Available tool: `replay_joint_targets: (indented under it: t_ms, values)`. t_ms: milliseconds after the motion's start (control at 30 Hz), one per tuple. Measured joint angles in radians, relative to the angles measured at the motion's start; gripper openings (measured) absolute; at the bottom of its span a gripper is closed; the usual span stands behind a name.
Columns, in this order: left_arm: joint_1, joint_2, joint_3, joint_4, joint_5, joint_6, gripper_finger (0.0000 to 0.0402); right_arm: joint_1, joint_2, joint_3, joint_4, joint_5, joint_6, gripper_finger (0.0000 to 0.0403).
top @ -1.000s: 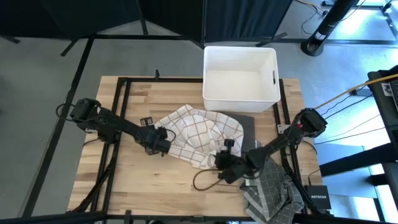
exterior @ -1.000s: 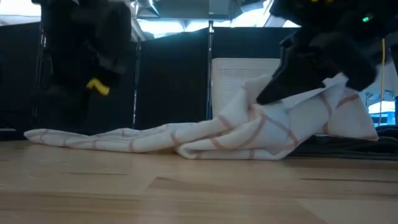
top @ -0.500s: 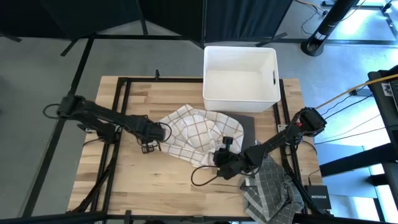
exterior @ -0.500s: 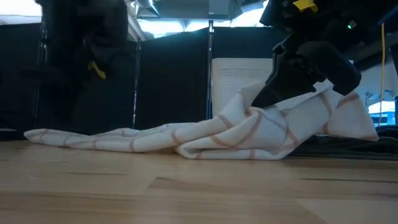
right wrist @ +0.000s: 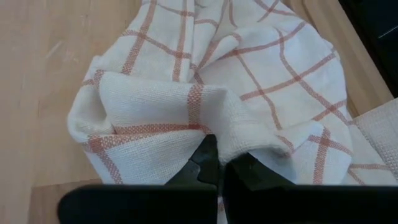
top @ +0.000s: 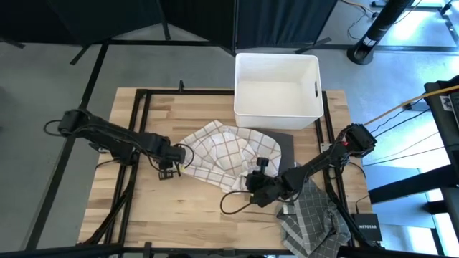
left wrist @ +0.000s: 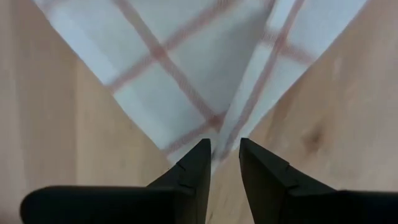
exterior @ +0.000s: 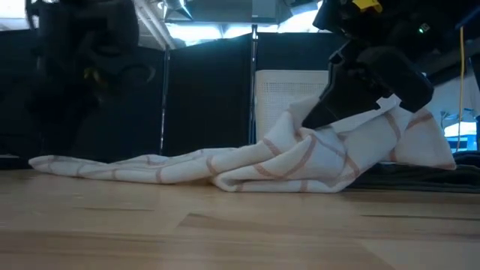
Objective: Fold towel
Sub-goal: Fold the white towel
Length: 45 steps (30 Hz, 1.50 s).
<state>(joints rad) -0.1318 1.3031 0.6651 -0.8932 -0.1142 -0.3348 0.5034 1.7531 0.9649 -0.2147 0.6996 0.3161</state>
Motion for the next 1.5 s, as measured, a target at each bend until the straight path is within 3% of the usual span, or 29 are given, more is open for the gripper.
replay_joint_targets:
  t_ms: [400, 533, 633, 800, 1000, 1133, 1267, 1400, 1500]
  values:
    - [0.001, 0.093, -0.021, 0.047, 0.0, -0.072, 0.0076, 0.0, 0.0, 0.0, 0.026, 0.004, -0.005, 0.0005]
    - [-0.015, 0.11, -0.016, 0.055, 0.002, -0.044, 0.0043, 0.0, 0.0, 0.0, 0.035, 0.033, -0.008, 0.0005]
    - [-0.036, 0.103, 0.015, -0.008, 0.007, -0.052, 0.0008, 0.002, -0.004, 0.005, 0.028, 0.1, -0.013, 0.0005]
    - [-0.115, 0.017, 0.145, -0.169, -0.046, -0.134, 0.0004, 0.024, -0.072, 0.068, 0.016, 0.157, -0.142, 0.0005]
    - [-0.249, -0.161, 0.376, -0.282, -0.313, -0.212, 0.0002, 0.066, -0.221, 0.209, -0.057, 0.319, -0.363, 0.0005]
    - [-0.357, -0.277, 0.468, -0.251, -0.613, -0.217, 0.0004, 0.076, -0.305, 0.289, -0.053, 0.338, -0.478, 0.0005]
    - [-0.466, -0.358, 0.46, -0.17, -0.889, -0.226, 0.0002, 0.073, -0.349, 0.319, -0.007, 0.371, -0.543, 0.0005]
    - [-0.553, -0.363, 0.403, -0.156, -1.134, -0.283, 0.0003, 0.072, -0.338, 0.318, -0.002, 0.439, -0.522, 0.0005]
    - [-0.573, -0.36, 0.405, -0.154, -1.21, -0.303, 0.0002, 0.074, -0.305, 0.318, -0.03, 0.51, -0.444, 0.0005]
